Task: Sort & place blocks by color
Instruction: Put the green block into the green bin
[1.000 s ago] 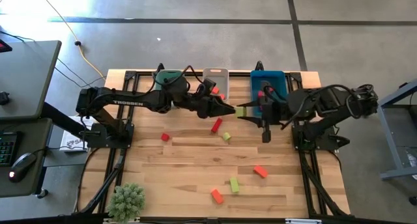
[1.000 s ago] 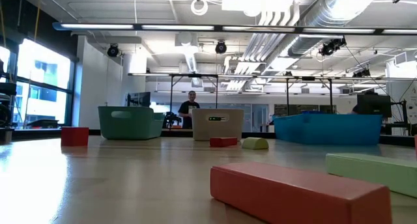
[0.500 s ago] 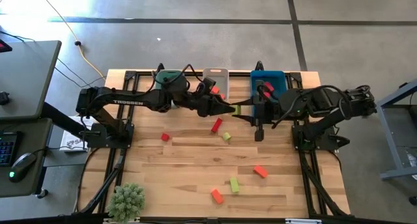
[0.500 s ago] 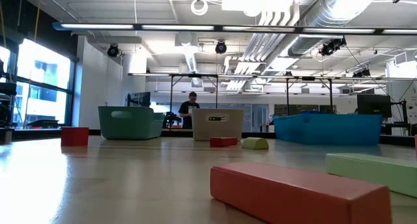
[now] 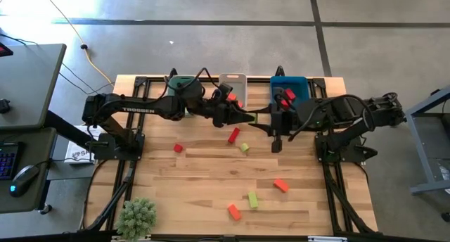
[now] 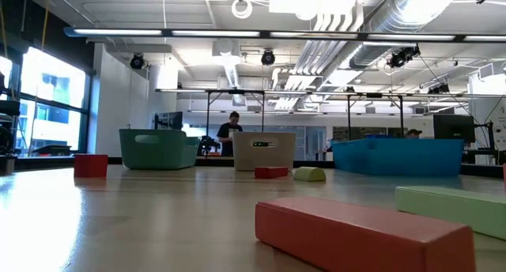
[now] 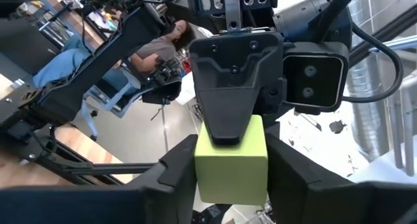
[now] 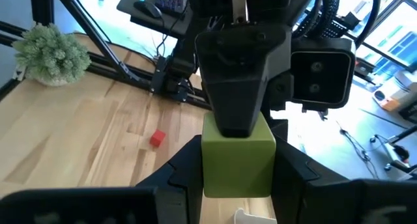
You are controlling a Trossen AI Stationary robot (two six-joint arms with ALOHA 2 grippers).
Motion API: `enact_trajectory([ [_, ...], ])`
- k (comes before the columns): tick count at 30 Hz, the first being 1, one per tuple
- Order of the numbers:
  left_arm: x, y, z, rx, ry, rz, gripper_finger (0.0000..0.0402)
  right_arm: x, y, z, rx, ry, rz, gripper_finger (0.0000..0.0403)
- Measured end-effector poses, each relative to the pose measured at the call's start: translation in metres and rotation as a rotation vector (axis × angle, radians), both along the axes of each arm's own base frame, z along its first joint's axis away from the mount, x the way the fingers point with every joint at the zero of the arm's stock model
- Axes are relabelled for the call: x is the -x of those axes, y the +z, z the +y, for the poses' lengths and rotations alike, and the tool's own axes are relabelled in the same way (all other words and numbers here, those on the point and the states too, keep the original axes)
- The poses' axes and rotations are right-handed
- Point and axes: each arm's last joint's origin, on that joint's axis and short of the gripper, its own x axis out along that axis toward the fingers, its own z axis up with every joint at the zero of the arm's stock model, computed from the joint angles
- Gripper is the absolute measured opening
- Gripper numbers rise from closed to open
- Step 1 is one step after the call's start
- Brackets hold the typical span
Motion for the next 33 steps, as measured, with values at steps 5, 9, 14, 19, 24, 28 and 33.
enact_trajectory([
  [5,0.0,-0.001,0.0,-0.026,0.006,0.004,0.0113,0.0,-0.001,0.0,-0.003,-0.004,0.006,0.0134],
  [9,0.0,-0.003,0.0,-0.071,0.015,0.018,0.0111,0.0,-0.001,-0.001,-0.011,-0.035,0.006,0.018],
  [14,0.001,-0.005,0.006,-0.102,0.036,0.037,0.011,0.001,-0.003,-0.003,0.024,-0.099,0.016,0.0211],
  [19,0.004,-0.006,0.023,-0.122,0.072,0.05,0.011,0.001,-0.002,-0.005,0.048,-0.157,0.006,0.0218],
  [24,0.011,-0.01,0.051,-0.147,0.107,0.086,0.011,0.002,-0.001,-0.008,0.081,-0.256,-0.01,0.0219],
  [28,0.019,-0.016,0.075,-0.183,0.171,0.143,0.0111,0.002,0.0,-0.016,0.073,-0.334,-0.022,0.022],
  [33,0.035,-0.03,0.106,-0.222,0.246,0.294,0.0111,0.0,-0.001,-0.032,-0.019,-0.429,-0.05,0.022],
])
